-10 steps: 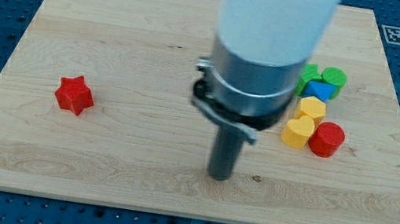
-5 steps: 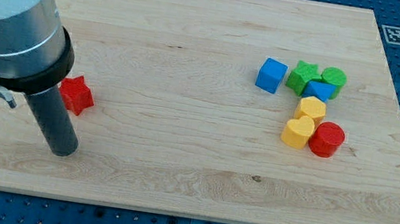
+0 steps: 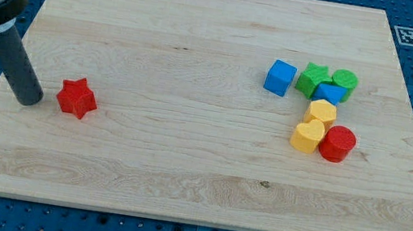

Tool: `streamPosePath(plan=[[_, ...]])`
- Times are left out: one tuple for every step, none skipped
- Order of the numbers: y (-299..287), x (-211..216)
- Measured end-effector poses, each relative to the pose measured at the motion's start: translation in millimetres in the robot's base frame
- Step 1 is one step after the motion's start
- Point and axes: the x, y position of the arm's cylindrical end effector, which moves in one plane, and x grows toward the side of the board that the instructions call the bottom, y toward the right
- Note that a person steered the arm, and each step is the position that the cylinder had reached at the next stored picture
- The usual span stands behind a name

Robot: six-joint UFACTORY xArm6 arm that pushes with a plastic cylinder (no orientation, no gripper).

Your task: Slide the red star towards the bottom center

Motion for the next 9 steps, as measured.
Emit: streamPosePath(plan=[[35.8, 0.0], [72.0, 0.0], [83.7, -6.0], [83.4, -23.3], [94.6, -2.5], [110.6, 6.4], [111.4, -7.6], [111.4, -11.3], [111.4, -14.1]])
